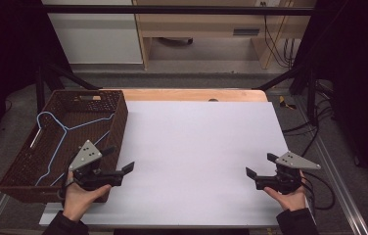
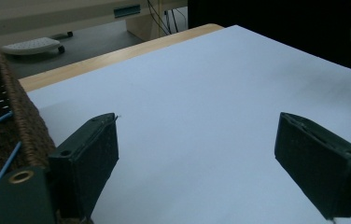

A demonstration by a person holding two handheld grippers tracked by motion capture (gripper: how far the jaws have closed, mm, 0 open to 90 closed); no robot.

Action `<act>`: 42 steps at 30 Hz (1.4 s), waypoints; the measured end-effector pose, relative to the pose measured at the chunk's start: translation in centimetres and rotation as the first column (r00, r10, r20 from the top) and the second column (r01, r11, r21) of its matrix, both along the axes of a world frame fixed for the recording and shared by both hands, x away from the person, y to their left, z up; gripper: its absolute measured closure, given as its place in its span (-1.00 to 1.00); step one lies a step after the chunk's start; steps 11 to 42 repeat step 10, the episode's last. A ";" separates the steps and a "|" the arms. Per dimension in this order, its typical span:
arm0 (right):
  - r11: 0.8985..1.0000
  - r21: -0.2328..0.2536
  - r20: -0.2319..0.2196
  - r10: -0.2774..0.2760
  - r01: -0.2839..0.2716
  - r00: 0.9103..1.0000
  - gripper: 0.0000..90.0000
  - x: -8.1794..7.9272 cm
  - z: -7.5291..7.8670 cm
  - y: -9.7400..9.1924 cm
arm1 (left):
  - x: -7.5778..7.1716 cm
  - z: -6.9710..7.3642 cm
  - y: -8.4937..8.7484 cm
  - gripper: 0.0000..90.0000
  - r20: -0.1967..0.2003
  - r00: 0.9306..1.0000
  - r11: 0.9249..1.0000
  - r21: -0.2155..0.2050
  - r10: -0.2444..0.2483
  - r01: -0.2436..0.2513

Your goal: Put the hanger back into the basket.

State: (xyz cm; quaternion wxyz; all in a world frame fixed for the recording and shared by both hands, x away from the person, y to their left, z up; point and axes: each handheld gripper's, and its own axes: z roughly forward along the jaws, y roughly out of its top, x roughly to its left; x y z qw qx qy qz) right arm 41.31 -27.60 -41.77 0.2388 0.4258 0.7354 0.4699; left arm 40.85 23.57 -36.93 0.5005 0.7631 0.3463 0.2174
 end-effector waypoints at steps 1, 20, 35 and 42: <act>1.000 0.001 0.000 0.002 -0.002 1.000 -0.87 0.0 0.0 0.0 | 0.0 -0.4 -0.1 -0.71 -0.004 1.000 1.000 -0.011 -0.003 0.003; 1.000 0.013 0.006 0.001 -0.001 1.000 -0.87 -0.2 0.1 -0.3 | 0.0 -2.1 -0.2 -0.75 -0.013 1.000 0.999 -0.029 0.015 -0.016; 1.000 0.013 0.006 0.001 -0.001 1.000 -0.87 -0.2 0.1 -0.3 | 0.0 -2.1 -0.2 -0.75 -0.013 1.000 0.999 -0.029 0.015 -0.016; 1.000 0.013 0.006 0.001 -0.001 1.000 -0.87 -0.2 0.1 -0.3 | 0.0 -2.1 -0.2 -0.75 -0.013 1.000 0.999 -0.029 0.015 -0.016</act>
